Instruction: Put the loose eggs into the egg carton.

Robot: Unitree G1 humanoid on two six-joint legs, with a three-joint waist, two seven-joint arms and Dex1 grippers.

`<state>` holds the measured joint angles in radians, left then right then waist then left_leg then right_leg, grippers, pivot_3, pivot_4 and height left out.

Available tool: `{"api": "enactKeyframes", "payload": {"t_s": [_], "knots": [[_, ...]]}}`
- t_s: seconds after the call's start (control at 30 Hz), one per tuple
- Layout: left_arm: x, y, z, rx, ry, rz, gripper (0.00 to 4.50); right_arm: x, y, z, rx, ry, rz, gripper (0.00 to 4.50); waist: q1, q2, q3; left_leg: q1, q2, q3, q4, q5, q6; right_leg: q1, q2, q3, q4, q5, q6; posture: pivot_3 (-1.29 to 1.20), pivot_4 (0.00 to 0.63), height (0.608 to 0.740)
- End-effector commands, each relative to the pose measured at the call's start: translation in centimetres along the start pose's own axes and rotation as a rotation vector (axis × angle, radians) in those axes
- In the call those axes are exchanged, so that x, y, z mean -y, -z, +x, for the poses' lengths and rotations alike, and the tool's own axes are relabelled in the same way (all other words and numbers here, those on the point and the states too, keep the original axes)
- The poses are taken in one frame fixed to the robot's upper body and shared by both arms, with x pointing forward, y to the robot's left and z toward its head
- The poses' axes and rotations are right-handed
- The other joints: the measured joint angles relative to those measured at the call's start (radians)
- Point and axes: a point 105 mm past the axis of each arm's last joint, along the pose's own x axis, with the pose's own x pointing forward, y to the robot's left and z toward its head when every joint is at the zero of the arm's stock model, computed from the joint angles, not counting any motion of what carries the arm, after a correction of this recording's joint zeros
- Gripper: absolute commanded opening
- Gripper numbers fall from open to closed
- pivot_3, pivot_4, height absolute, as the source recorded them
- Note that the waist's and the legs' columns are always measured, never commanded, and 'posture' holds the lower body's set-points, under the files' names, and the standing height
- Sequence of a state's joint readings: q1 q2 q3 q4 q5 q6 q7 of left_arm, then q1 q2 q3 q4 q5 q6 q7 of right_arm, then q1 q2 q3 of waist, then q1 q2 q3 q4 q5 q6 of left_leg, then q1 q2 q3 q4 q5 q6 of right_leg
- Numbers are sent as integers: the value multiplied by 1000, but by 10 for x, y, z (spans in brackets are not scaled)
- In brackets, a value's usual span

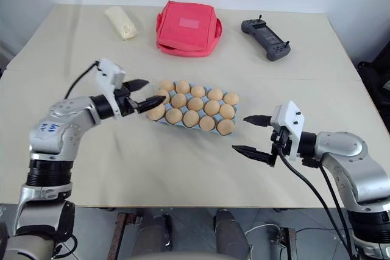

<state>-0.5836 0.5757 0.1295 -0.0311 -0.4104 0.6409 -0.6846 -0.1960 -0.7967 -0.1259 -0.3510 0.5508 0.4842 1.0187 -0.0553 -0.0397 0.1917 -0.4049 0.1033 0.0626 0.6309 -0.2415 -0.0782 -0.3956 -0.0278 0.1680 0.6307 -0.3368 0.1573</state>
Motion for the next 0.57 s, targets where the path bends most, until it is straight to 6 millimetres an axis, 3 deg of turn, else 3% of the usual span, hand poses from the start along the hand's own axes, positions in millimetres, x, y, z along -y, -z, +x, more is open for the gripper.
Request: {"api": "enactKeyframes", "payload": {"t_s": [0.03, 0.27, 0.43, 0.57], "knots": [[-3, -13, -24, 130, 11, 45, 4468, 2, -9, -2, 28, 3, -39, 4500, -1, 0, 0, 0, 0, 0, 0, 0, 0, 0, 0, 0, 0, 0, 0, 0, 150, 740], [-19, 15, -64, 50, -30, 34, 4468, 3, -6, -2, 25, -1, -32, 4500, -1, 0, 0, 0, 0, 0, 1, 0, 0, 0, 0, 0, 0, 0, 0, 0, 150, 740], [-20, 24, -76, 12, -8, 73, 4468, 3, -4, -1, 21, -8, -23, 4500, 1, 0, 0, 0, 0, 0, 0, 0, 0, 0, 0, 0, 0, 0, -1, 0, 150, 740], [-19, 19, -76, 51, 5, 108, 4468, 5, -5, -3, 20, -7, -25, 4500, 0, 0, 0, 0, 0, 0, 0, 0, 0, 0, 0, 0, 0, 0, -1, 0, 150, 740]]}}
